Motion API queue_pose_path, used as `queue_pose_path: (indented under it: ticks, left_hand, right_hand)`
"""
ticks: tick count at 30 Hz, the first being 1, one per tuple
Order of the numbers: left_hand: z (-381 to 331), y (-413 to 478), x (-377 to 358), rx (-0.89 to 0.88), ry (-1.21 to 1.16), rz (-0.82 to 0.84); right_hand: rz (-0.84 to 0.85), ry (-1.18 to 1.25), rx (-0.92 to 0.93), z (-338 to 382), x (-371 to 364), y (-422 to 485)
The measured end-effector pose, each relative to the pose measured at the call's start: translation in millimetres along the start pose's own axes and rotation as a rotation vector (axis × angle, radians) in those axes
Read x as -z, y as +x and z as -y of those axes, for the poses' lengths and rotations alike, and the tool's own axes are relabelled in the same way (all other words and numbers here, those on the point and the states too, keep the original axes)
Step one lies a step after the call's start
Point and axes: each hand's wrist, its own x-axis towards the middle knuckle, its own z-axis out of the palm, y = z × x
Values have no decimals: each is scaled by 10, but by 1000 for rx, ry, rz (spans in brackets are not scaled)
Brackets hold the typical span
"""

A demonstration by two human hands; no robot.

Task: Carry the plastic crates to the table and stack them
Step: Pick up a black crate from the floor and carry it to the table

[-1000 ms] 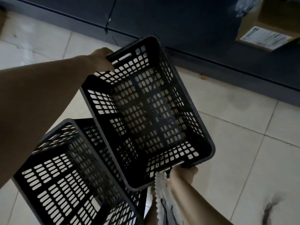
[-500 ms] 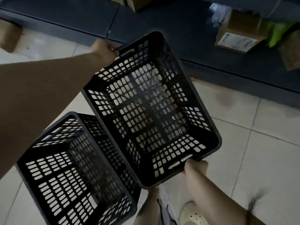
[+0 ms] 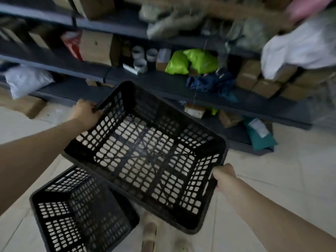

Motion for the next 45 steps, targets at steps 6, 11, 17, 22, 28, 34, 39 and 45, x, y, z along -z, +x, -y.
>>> queue_pose_path:
  ticks: [6, 11, 17, 22, 28, 34, 39, 45]
  left_hand:
    - [-362, -910, 1081, 3, -142, 122]
    - [-969, -1555, 1692, 37, -186, 211]
    - [-1970, -1870, 2366, -103, -121, 305]
    - [-3203, -1990, 2635, -274, -130, 270]
    - [-4871, -2150, 2250, -387, -229, 315]
    - [-6478, -3986, 2154, -473, -303, 399]
    - [-7560, -4273, 1749, -494, -364, 511]
    - [-8937, -4164, 855, -532, -311, 632]
  right_hand:
    - [-99, -224, 334, 679, 1549, -719]
    - [-203, -217, 471, 1071, 2779, -2058]
    - [-267, -262, 555, 1074, 4206, -3045]
    - [-310, -55, 570, 434, 5442, -3470]
    - [-437, 202, 513, -295, 7066, -3290]
    - [-510, 354, 428, -1042, 8381, -2905]
    - [-594, 470, 338, -1365, 9236, -2563]
    - [-611, 412, 231, -1364, 10158, -1642]
